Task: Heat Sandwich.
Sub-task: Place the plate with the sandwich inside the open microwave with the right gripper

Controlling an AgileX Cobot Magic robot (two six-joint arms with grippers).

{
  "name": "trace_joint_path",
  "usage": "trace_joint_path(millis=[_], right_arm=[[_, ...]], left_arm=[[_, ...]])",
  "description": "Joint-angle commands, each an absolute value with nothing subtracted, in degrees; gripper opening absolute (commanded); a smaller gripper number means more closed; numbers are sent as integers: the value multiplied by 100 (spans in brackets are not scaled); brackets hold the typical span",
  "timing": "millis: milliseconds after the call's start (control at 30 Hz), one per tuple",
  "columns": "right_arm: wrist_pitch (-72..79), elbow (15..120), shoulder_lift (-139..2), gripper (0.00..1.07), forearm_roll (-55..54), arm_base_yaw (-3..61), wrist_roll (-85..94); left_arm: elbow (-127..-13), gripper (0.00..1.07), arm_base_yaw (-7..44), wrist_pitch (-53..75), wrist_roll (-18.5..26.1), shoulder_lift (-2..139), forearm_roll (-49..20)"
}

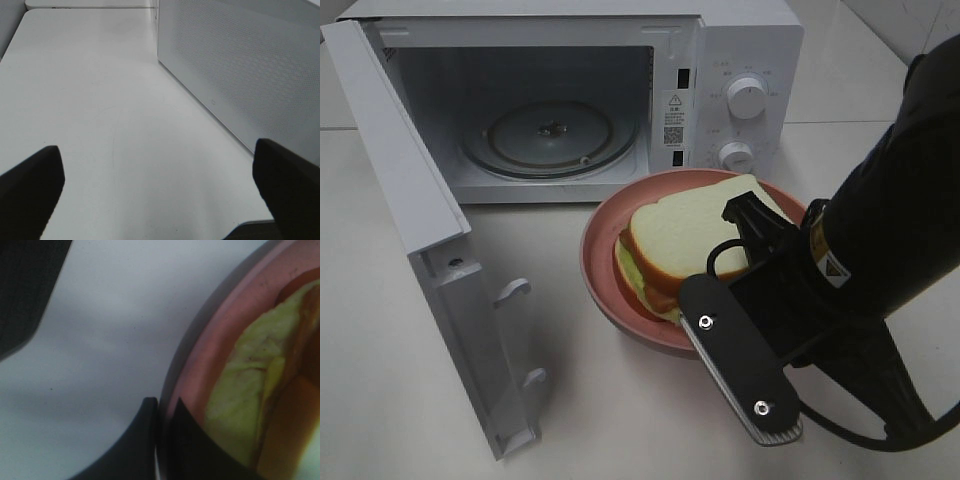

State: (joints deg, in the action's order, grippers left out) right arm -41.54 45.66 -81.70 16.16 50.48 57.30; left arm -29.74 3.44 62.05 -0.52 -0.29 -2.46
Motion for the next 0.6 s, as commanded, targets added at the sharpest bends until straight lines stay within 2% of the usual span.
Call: trace_joint_path(millis=[33,233,600], right_arm=[[-3862,4555,-8125,1,1604,4864,6383],[-3707,4555,-8125,1,1610,4572,7294],[-3518,4555,-8125,2,1473,4326,7546]], left_arm=[[-2962,98,327,6131,-92,-160,-241],[-2962,98,327,6131,-92,-160,-241],[-2962,98,327,6131,-92,-160,-241]])
